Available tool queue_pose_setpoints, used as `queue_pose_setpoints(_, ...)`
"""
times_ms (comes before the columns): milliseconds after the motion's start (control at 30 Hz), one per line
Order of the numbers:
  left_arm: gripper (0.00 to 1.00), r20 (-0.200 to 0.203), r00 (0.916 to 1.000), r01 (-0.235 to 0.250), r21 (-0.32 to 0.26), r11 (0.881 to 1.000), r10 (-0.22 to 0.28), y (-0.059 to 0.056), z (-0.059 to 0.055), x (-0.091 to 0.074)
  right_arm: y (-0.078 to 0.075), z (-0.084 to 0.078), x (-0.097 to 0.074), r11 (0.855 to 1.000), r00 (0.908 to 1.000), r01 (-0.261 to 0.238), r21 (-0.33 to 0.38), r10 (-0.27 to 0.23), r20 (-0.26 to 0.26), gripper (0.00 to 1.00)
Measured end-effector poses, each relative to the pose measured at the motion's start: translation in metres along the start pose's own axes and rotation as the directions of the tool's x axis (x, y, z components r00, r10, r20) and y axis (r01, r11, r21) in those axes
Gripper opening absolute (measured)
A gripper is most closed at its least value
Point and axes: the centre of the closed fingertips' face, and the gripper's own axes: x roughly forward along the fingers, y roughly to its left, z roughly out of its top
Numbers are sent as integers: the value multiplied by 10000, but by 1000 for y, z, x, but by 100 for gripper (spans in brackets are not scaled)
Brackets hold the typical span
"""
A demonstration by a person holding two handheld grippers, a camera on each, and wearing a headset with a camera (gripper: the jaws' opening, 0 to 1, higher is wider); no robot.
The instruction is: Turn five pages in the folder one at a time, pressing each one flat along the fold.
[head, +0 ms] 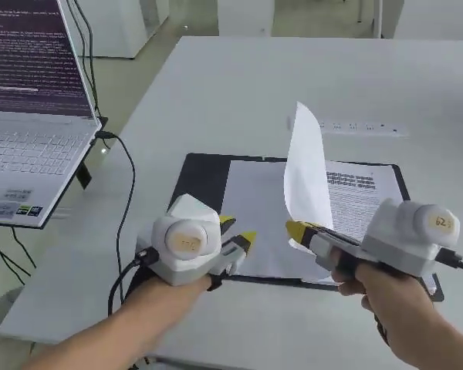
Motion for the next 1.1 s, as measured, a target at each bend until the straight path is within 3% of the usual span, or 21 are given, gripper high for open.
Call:
queue_pose_setpoints(433,22,-208,9980,-611,-349,9975,604,35,-25,-33,18,-33,40,9998,9958,-133,-167,117,-913,0)
queue_pose_setpoints(767,22,-466,9960,-793,-595,9951,766,45,-43,-48,15,-57,73,9995,9858,129,-289,-175,-1667,0)
queue_pose_setpoints(1100,23,-722,9941,-871,-777,9932,815,50,-56,-54,1,-85,98,9982,9691,558,-225,-596,-2393,0)
